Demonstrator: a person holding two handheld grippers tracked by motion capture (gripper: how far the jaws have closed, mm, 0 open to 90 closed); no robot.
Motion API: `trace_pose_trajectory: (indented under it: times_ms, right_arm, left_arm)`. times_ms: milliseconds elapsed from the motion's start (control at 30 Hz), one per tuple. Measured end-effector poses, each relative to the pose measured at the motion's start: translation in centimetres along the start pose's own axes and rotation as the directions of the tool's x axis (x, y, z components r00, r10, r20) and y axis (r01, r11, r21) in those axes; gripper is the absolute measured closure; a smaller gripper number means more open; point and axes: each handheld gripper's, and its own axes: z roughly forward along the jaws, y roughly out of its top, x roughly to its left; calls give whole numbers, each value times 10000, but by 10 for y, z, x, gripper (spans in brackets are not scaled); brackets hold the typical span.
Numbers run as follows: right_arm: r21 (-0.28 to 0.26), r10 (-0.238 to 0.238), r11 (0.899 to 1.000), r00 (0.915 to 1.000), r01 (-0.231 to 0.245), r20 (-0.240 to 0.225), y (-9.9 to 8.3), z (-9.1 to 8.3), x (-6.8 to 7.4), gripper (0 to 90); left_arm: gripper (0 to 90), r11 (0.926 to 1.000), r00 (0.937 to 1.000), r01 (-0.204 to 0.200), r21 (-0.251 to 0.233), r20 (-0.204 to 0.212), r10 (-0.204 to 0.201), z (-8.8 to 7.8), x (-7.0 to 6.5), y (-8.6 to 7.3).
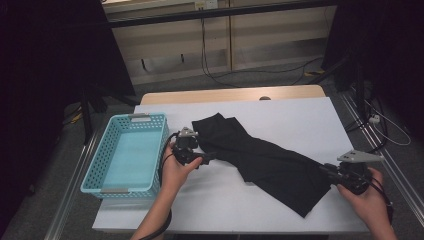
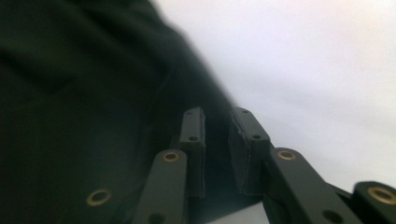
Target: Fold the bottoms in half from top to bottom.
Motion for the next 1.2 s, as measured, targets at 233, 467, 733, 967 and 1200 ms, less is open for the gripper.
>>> trace_pose_trajectory:
  times_ms: [233, 467, 733, 967, 1200]
  right_arm:
    - [317, 428, 9986, 9987, -419, -277, -1, 19, -9, 900]
    - [-260, 770, 9967, 9969, -767, 126, 3, 11, -17, 865]
    - [-146, -311, 9994, 9971, 301, -692, 3, 5, 24, 654]
    - [417, -497, 9978, 9979, 514, -426, -2, 13, 24, 715]
    - [186, -30, 9998, 9994, 37, -346, 3, 6, 6, 884]
  left_arm:
    - [159, 10000, 10000, 8, -48, 26, -7, -2, 0, 1]
    - [159, 10000, 10000, 14, -42, -55, -14, -4, 2, 0]
    - [157, 9999, 10000, 2, -115, -68, -3, -4, 2, 1]
    - [155, 9999, 10000, -69, -133, 8, 69, -5, 0, 2]
    - [154, 9999, 10000, -33, -95, -16, 33, -4, 1, 2]
